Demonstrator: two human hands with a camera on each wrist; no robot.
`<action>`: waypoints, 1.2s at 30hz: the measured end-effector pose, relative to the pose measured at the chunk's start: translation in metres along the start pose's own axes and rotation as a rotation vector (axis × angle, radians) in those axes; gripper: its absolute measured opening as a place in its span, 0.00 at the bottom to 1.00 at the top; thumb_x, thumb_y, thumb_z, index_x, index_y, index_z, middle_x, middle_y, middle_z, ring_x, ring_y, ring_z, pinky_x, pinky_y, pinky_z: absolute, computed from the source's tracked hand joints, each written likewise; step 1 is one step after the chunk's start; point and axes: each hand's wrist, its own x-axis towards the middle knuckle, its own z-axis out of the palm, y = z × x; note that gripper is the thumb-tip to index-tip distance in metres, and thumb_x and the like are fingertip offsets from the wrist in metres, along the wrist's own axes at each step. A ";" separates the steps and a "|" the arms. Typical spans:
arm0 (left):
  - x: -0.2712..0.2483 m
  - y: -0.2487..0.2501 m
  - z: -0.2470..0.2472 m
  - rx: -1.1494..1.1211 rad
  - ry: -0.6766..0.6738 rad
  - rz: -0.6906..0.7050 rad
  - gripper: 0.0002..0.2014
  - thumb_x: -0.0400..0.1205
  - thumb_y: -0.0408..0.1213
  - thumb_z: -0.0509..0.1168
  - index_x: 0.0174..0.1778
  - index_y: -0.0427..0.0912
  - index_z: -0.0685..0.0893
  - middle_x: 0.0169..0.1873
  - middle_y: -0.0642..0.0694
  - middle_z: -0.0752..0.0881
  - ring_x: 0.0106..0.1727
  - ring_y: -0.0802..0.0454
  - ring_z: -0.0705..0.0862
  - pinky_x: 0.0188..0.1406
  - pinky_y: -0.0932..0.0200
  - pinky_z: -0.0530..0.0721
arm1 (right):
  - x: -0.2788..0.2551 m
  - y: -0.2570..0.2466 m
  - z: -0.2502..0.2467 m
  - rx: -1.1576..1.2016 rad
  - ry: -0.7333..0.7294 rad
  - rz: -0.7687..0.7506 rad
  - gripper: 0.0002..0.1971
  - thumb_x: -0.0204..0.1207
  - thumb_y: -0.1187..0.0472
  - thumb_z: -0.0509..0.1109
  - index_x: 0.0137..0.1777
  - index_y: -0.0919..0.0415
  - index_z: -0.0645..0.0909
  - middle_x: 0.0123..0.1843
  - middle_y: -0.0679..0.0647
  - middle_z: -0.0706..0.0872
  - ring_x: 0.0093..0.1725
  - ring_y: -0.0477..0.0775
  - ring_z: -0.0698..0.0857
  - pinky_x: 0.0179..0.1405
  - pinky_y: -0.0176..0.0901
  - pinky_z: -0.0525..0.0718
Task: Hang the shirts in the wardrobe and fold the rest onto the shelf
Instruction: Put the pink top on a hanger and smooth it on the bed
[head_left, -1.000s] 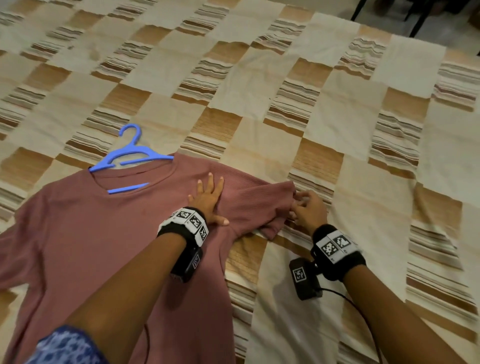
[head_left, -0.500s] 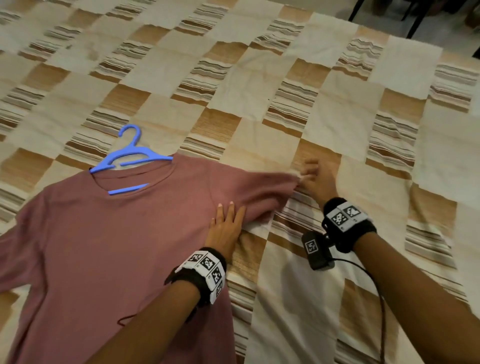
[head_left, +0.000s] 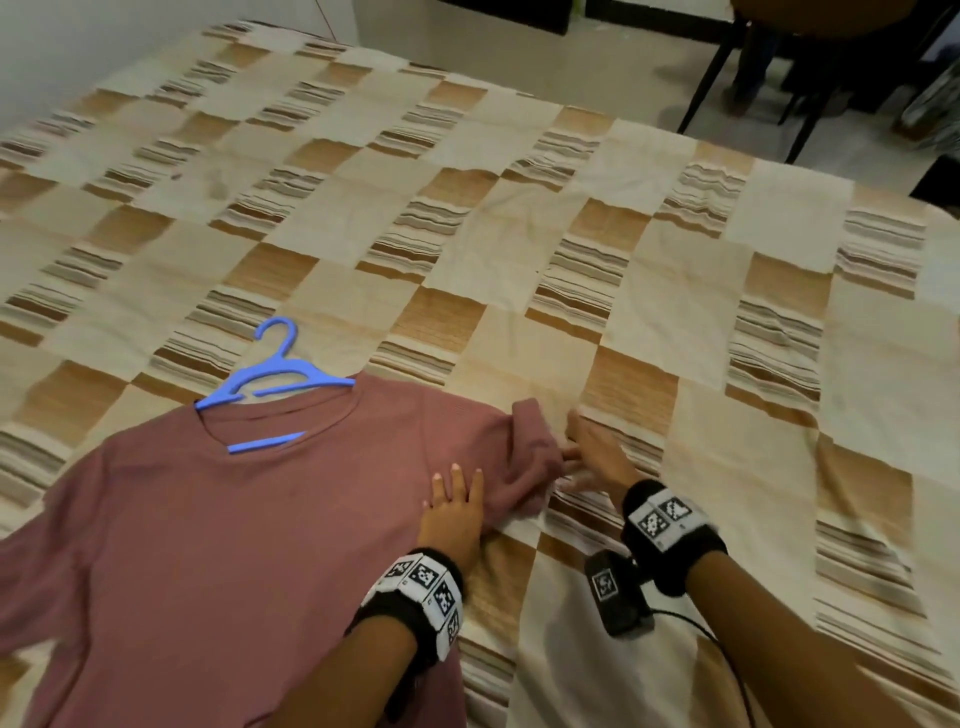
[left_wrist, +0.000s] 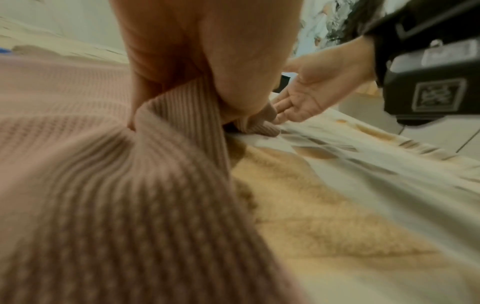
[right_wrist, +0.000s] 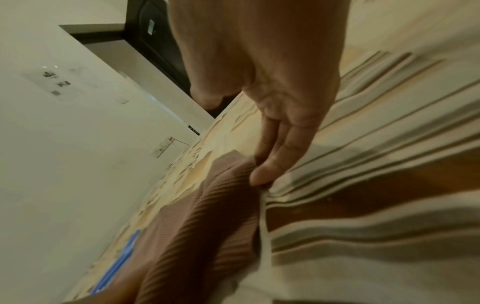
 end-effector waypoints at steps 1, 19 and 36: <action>0.000 0.001 -0.001 -0.025 -0.026 0.002 0.35 0.84 0.32 0.52 0.82 0.41 0.38 0.81 0.34 0.40 0.81 0.31 0.44 0.78 0.38 0.58 | -0.003 0.004 0.003 0.082 0.005 0.010 0.33 0.80 0.34 0.48 0.65 0.63 0.72 0.52 0.62 0.84 0.44 0.57 0.85 0.36 0.47 0.85; -0.007 -0.010 -0.001 -0.038 0.006 0.115 0.46 0.71 0.71 0.38 0.82 0.52 0.38 0.82 0.40 0.36 0.81 0.36 0.33 0.72 0.26 0.34 | -0.005 0.031 0.019 -0.224 0.472 -0.155 0.11 0.82 0.66 0.60 0.63 0.60 0.67 0.42 0.55 0.81 0.43 0.60 0.82 0.48 0.51 0.81; 0.054 -0.076 -0.052 0.268 0.004 0.000 0.64 0.68 0.56 0.75 0.80 0.44 0.30 0.81 0.45 0.31 0.82 0.35 0.38 0.75 0.27 0.49 | 0.012 0.061 0.062 -1.309 0.119 -0.399 0.55 0.51 0.21 0.13 0.79 0.49 0.26 0.78 0.50 0.23 0.80 0.55 0.28 0.75 0.61 0.28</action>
